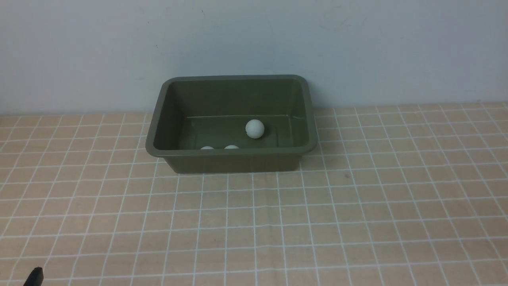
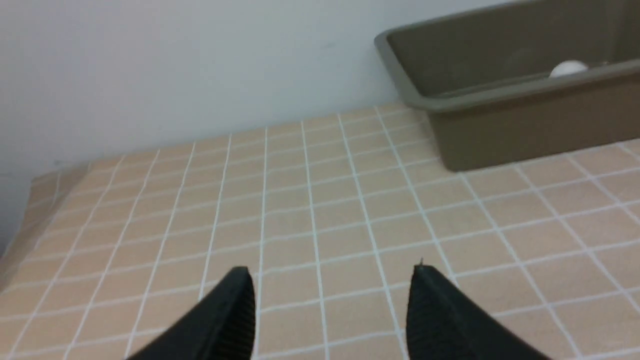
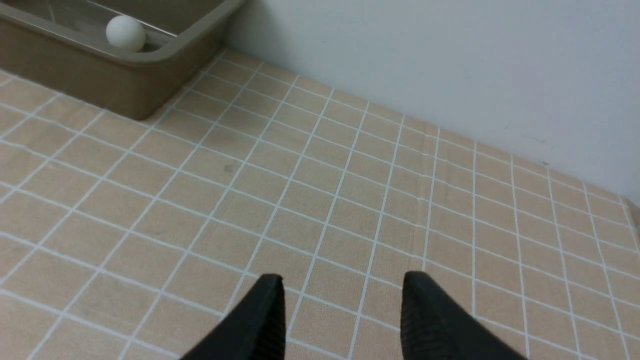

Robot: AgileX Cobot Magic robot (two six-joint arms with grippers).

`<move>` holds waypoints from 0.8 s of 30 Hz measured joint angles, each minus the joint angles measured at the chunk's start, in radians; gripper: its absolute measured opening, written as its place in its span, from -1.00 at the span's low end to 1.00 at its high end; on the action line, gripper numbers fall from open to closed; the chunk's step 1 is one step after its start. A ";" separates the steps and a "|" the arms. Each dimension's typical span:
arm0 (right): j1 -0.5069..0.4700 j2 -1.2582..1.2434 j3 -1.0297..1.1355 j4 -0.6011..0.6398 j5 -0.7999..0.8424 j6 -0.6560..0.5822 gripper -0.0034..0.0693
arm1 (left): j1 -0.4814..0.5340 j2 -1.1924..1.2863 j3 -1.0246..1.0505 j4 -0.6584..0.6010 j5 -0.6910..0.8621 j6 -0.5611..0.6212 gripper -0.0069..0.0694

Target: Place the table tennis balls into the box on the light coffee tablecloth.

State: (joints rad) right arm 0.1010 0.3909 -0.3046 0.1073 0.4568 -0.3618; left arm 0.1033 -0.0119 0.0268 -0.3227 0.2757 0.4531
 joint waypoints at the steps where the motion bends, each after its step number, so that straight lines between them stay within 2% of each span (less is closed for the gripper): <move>1: 0.000 0.000 0.000 0.000 0.001 0.000 -0.07 | 0.000 0.000 0.001 0.055 0.009 -0.043 0.07; 3: 0.000 0.000 0.000 0.000 0.005 0.000 -0.07 | 0.000 0.000 0.002 0.196 0.039 -0.202 0.07; 5: 0.000 0.000 0.000 0.000 0.012 0.000 -0.07 | 0.000 0.000 0.002 0.298 0.083 -0.295 0.07; 8: 0.000 0.000 0.000 0.000 0.024 0.000 -0.07 | 0.000 0.000 0.000 0.365 0.119 -0.372 0.07; 24: 0.000 0.000 0.001 0.000 0.100 0.000 -0.07 | 0.000 0.000 -0.003 0.384 0.134 -0.393 0.07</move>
State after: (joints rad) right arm 0.1010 0.3909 -0.3035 0.1073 0.5569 -0.3618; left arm 0.1033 -0.0119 0.0239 0.0608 0.4102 0.0601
